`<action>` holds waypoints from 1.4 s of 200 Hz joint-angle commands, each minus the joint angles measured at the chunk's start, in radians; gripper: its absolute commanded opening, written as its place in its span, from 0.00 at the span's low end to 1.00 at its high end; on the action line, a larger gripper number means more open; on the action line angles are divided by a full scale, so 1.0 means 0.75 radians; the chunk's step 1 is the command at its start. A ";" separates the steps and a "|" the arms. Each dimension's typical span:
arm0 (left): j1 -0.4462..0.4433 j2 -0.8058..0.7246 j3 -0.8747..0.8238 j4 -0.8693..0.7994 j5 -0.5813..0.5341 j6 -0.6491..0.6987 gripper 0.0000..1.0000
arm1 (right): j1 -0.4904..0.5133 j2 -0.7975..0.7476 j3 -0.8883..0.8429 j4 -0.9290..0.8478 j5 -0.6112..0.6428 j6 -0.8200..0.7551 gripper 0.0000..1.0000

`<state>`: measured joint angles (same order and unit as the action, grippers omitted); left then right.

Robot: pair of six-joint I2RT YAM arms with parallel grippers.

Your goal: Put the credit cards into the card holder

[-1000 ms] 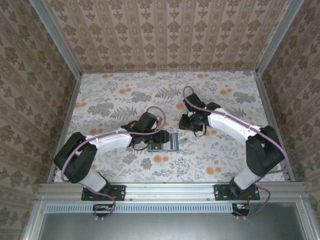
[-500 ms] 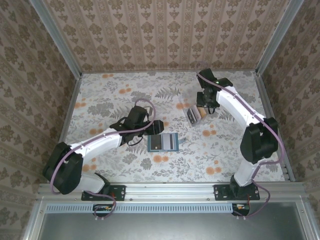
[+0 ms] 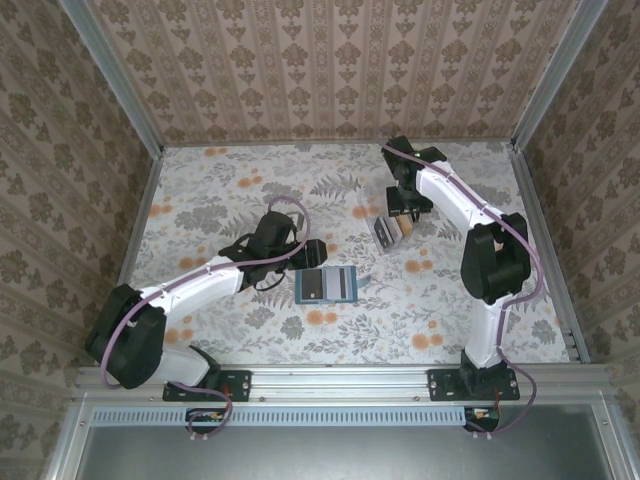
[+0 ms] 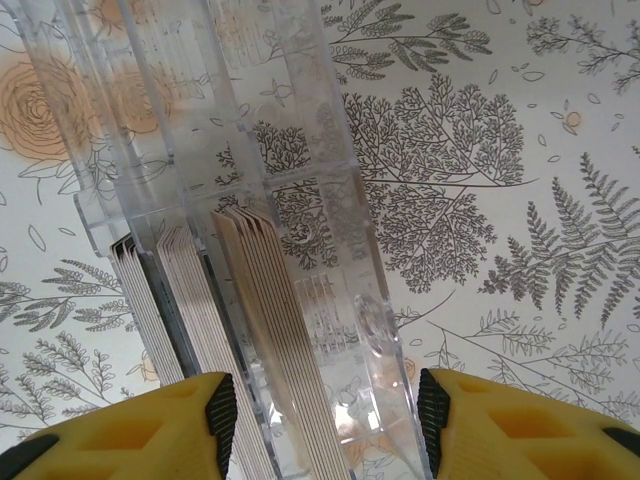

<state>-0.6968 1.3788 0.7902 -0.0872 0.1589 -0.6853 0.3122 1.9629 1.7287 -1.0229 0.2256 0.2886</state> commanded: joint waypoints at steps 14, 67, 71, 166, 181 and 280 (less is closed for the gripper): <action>0.016 -0.022 -0.012 -0.025 -0.010 0.019 0.71 | 0.003 0.058 0.045 -0.071 0.070 -0.038 0.56; 0.019 -0.018 -0.014 -0.025 -0.007 0.014 0.71 | 0.006 0.111 0.058 -0.076 0.150 -0.061 0.56; 0.017 -0.018 -0.014 -0.025 -0.006 0.015 0.71 | 0.007 0.113 0.058 -0.075 0.146 -0.064 0.56; 0.019 -0.021 -0.033 -0.023 -0.008 0.006 0.71 | 0.011 0.060 0.076 -0.087 0.225 -0.074 0.52; 0.019 -0.022 -0.036 -0.019 -0.006 0.002 0.71 | 0.015 0.047 0.078 -0.086 0.232 -0.078 0.49; 0.022 -0.020 -0.037 -0.022 -0.002 0.001 0.71 | 0.029 0.038 0.093 -0.095 0.279 -0.078 0.33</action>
<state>-0.6857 1.3788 0.7780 -0.0879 0.1593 -0.6861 0.3336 2.0277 1.7695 -1.0588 0.3878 0.2340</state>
